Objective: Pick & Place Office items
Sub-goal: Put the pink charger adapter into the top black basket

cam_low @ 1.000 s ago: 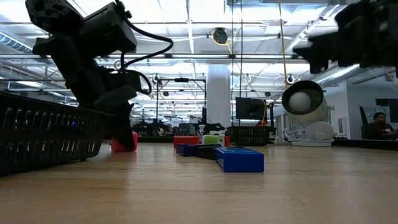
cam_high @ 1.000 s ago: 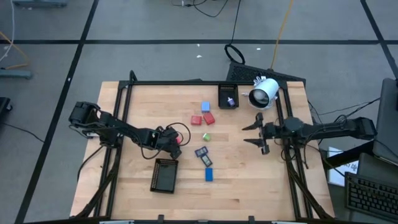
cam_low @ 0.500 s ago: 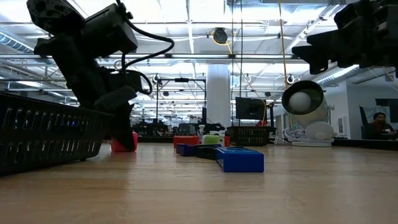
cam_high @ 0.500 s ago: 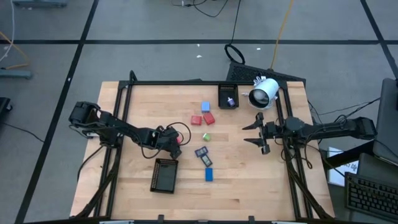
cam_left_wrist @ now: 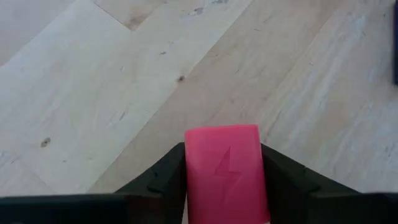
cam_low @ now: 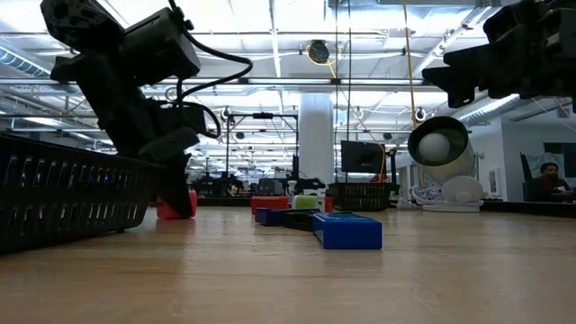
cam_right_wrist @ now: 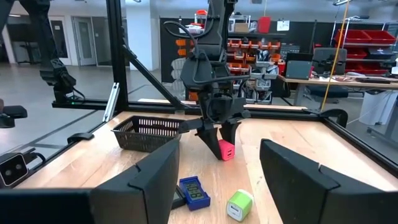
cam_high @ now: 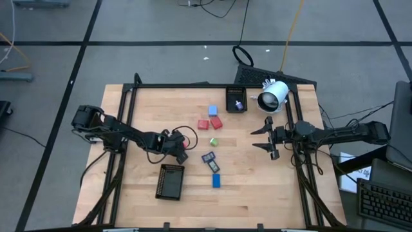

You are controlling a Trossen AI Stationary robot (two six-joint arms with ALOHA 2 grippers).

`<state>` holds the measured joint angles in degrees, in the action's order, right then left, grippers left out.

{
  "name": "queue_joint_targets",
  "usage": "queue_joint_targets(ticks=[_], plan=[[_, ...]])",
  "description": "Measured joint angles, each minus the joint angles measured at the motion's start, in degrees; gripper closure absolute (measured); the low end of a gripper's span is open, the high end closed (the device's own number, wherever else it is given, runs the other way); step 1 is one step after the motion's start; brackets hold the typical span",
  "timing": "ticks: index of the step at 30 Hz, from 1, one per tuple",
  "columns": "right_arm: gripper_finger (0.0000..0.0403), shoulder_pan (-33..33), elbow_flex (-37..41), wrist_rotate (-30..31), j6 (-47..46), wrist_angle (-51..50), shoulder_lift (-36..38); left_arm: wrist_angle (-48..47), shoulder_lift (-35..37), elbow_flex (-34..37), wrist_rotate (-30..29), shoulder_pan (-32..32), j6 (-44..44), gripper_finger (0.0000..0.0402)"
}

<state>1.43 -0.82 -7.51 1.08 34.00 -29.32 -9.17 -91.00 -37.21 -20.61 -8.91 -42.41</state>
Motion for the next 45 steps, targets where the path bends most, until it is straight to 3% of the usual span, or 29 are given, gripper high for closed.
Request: queue_joint_targets(ticks=[11, 16, 27, 31, 37, 45], plan=[[0.0188, 0.00, 0.02, 0.56, 0.02, 0.02, 0.00, 0.89, 0.00, -0.02, 0.32, -0.02, 2.52, 0.0245], [0.0188, 0.00, 0.02, 3.84, 0.03, 0.02, -0.02, 5.26, 0.00, -0.48, -0.10, -0.02, 6.83, 0.0248], [0.0188, 0.02, 0.02, 4.71, 0.02, -0.21, -0.02, 6.12, 0.00, -10.54, -4.41, -0.02, 19.49, 0.0246], [0.0188, 0.02, 0.02, 4.71, 0.02, -1.18, -0.02, 8.83, 0.01, -13.01, -4.07, 0.14, 20.24, 0.0248], [0.0188, 0.02, 0.02, 4.86, 0.39, -1.53, -0.02, 17.95, 0.04, -13.14, 7.50, 2.86, 13.97, 0.0247], [0.0188, -2.09, -1.23, 7.65, 5.33, -1.00, -4.80, 27.50, 0.04, -13.11, 21.18, 5.60, 13.35, 0.0246]])
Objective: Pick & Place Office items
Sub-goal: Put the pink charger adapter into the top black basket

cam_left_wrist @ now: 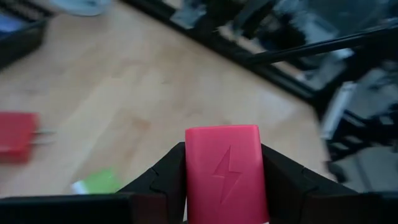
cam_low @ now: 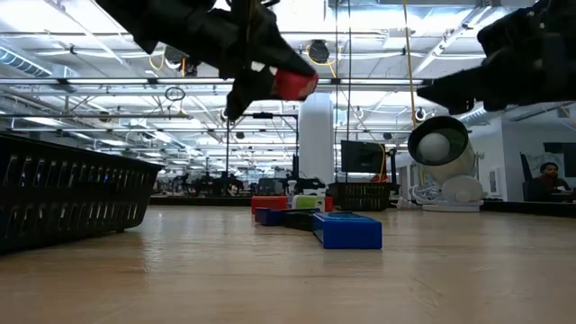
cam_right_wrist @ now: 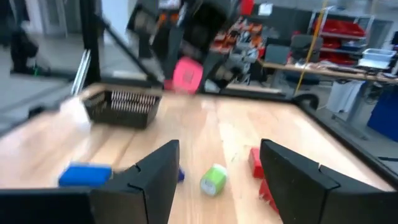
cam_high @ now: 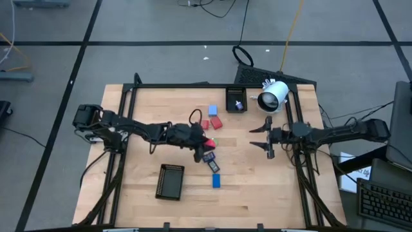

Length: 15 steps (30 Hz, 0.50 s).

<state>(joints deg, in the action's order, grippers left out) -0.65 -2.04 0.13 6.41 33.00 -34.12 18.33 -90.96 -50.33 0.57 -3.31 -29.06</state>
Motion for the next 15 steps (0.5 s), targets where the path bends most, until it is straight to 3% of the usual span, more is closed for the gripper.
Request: queue_joint_targets(ticks=[5, 15], plan=[[0.0188, -2.30, -3.89, 3.98, 5.06, -0.25, -7.87, 2.03, 0.00, 0.00, 4.90, 1.49, -1.90, 0.0247], [0.0188, -2.83, -6.14, 4.57, 9.71, 17.96, -25.43, 2.94, -2.61, 0.07, 6.24, 2.00, -4.53, 0.0245]])
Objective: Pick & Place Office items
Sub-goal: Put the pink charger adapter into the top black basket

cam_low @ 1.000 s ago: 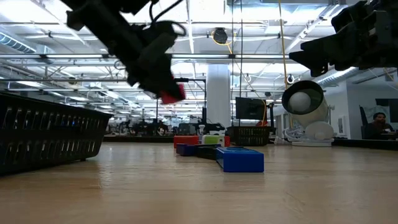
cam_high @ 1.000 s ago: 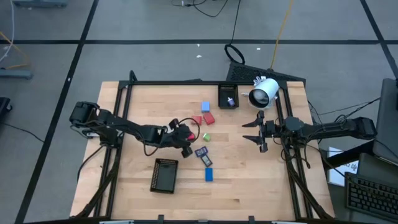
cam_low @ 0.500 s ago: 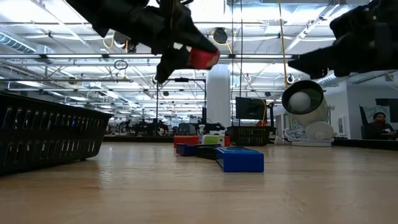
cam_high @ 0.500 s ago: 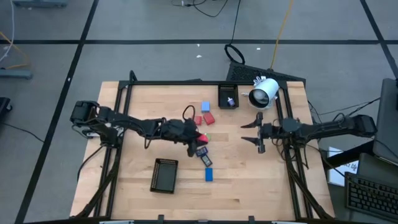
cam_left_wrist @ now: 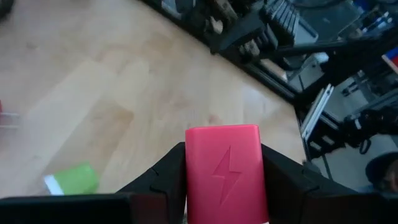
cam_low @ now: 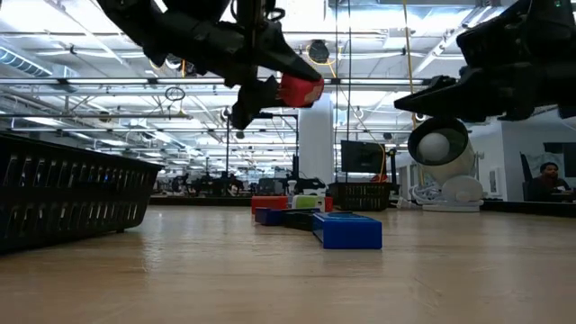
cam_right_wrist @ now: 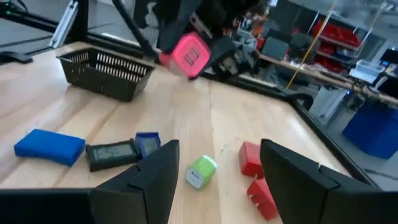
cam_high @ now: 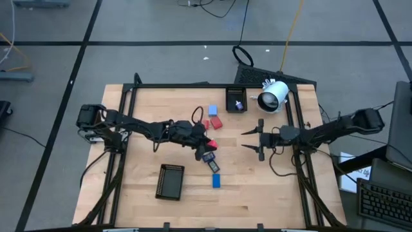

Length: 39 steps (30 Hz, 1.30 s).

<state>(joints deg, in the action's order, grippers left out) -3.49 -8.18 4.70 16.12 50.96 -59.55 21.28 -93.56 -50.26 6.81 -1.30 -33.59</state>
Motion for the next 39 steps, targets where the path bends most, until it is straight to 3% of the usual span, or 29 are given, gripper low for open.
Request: queue_joint_targets(ticks=[8, 18, 28, 33, 39], plan=[[0.0186, 0.00, -7.51, -0.01, 2.13, -0.77, -10.13, 9.23, -5.97, 0.02, 7.84, 0.00, -2.77, 0.0248], [0.0145, -0.20, -15.09, -0.26, 12.61, -0.15, -17.07, 11.63, -4.15, 0.00, 14.49, 0.00, -2.75, 0.0249], [0.0148, -3.14, -18.63, -0.39, 22.00, 2.01, -22.27, 11.85, -4.13, 0.00, 14.51, 0.64, -4.10, 0.0238], [0.0145, -4.60, -20.61, -0.56, 21.71, 3.76, -24.38, 10.86, -4.13, 0.00, 13.71, 0.80, -4.23, 0.0249], [0.0144, -5.74, -22.46, -4.95, 20.76, 4.48, -26.04, 10.29, -4.13, 0.00, 13.28, 0.86, -4.10, 0.0242]])
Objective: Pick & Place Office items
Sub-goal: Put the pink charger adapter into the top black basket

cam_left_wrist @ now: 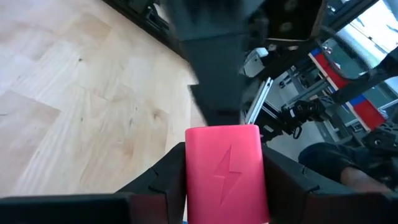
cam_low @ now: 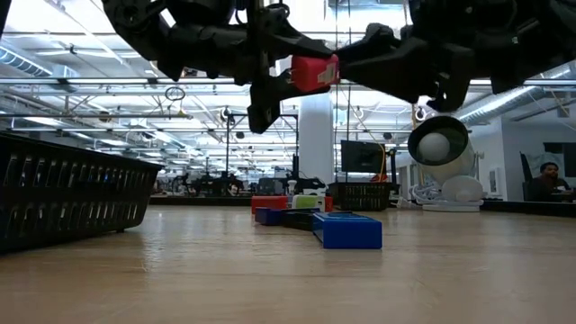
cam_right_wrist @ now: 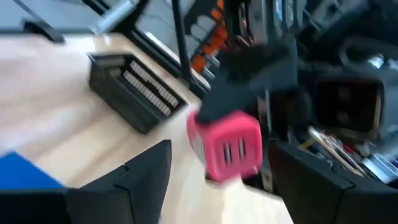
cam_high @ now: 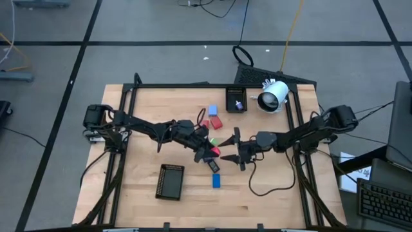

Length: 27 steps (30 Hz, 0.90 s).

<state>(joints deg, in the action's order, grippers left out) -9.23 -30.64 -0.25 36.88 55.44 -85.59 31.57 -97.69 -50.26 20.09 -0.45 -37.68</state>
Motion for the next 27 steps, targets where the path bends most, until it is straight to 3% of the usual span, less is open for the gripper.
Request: queue_joint_targets(ticks=[11, 17, 23, 27], plan=[[0.0151, -0.01, -4.24, -1.43, -0.19, -0.31, -3.97, 1.35, 0.00, 0.00, -0.58, -0.04, -1.06, 0.0249], [0.0157, -0.01, -4.61, -1.43, -0.04, -0.76, -4.34, 1.15, -0.02, 0.00, -0.58, -0.09, -1.07, 0.0228], [0.0206, 0.03, -4.61, -1.42, -0.06, -0.39, -4.34, 1.03, -0.02, 0.00, -0.33, -0.10, -1.04, 0.0249], [0.0244, 0.01, -4.61, -1.59, 0.40, -1.17, -4.30, 0.35, -0.06, 0.00, 0.03, -0.15, -1.06, 0.0239]])
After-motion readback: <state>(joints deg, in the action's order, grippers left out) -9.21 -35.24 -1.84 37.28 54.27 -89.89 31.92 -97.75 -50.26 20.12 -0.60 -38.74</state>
